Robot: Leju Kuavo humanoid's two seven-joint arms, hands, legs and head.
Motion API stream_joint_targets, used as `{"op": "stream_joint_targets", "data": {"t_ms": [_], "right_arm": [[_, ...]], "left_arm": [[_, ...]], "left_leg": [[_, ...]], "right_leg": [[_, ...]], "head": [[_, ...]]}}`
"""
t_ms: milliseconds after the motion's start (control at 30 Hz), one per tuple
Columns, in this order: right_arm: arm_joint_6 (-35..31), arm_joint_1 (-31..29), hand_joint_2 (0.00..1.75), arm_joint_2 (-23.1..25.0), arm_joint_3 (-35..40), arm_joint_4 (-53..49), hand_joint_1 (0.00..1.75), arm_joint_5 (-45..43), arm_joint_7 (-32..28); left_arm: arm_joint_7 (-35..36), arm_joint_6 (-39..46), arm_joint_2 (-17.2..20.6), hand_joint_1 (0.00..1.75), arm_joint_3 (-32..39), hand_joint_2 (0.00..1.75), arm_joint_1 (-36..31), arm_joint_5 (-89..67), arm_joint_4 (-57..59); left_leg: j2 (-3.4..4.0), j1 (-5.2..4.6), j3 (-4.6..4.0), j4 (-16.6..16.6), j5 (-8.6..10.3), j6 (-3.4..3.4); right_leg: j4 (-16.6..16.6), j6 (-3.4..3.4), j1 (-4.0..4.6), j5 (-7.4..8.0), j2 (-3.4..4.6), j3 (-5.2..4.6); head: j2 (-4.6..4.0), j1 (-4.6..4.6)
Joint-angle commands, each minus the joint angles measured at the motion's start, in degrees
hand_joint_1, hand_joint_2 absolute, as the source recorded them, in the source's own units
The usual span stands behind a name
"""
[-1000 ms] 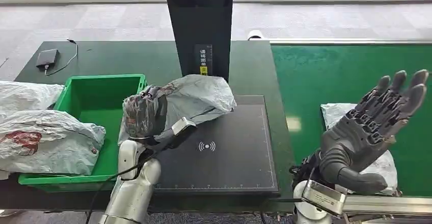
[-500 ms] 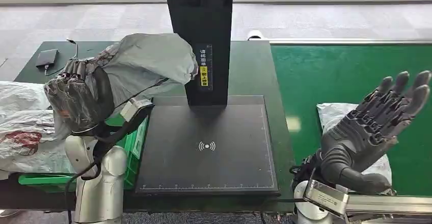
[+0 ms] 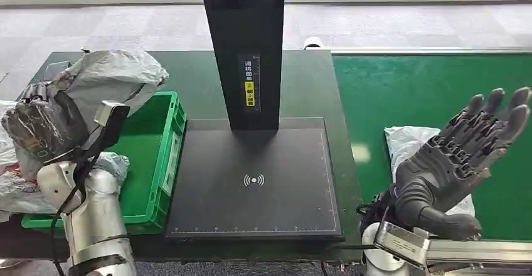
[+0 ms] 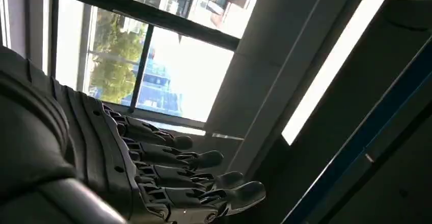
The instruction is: Moved the parcel from conveyor to table for the left to box.
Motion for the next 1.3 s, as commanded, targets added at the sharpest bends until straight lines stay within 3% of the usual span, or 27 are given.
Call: {"op": "stream_joint_targets", "data": {"t_ms": [33, 133, 800, 833, 1300], "right_arm": [[0.0, 6.0, 0.0, 2.3, 0.4, 2.6, 0.0, -0.1, 0.0], [0.0, 5.8, 0.0, 2.3, 0.7, 4.2, 0.0, -0.1, 0.0], [0.0, 5.3, 0.0, 2.3, 1.1, 5.6, 0.0, 0.1, 0.0], [0.0, 5.3, 0.0, 2.3, 1.2, 5.7, 0.0, 0.0, 0.0], [0.0, 5.1, 0.0, 2.3, -0.3, 6.7, 0.0, -0.2, 0.0]], "left_arm": [[1.8, 0.1, -0.3, 1.75, 14.1, 1.75, -6.7, -2.0, 11.2], [5.6, 0.1, 0.8, 1.75, 16.2, 1.75, -7.4, -4.5, 13.8], [5.0, 0.1, 1.5, 1.75, 18.4, 1.75, -7.9, -3.9, 14.8], [4.1, 0.1, 1.3, 0.0, 19.1, 1.75, -7.9, -3.1, 14.1], [-4.9, 0.1, -0.3, 0.0, 23.0, 1.75, -9.9, 3.7, 13.5]], "left_leg": [[-0.17, 0.04, 0.13, -0.1, -0.01, 0.01], [-0.18, 0.08, 0.14, -0.1, -0.03, 0.01], [-0.16, 0.09, 0.33, -0.2, -0.04, 0.02], [-0.15, 0.12, 0.37, -0.2, -0.05, 0.01], [-0.16, 0.11, 0.25, -0.1, -0.04, 0.01]], "right_leg": [[-0.1, -0.01, 0.01, -0.07, -0.17, 0.19], [-0.1, -0.02, 0.04, -0.06, -0.18, 0.25], [-0.2, -0.05, 0.09, -0.07, -0.18, 0.42], [-0.2, -0.06, 0.11, -0.08, -0.18, 0.47], [-0.2, -0.06, 0.1, -0.06, -0.18, 0.34]], "head": [[-0.02, 0.0], [0.0, 0.0], [0.0, 0.02], [0.0, 0.0], [0.0, 0.02]]}}
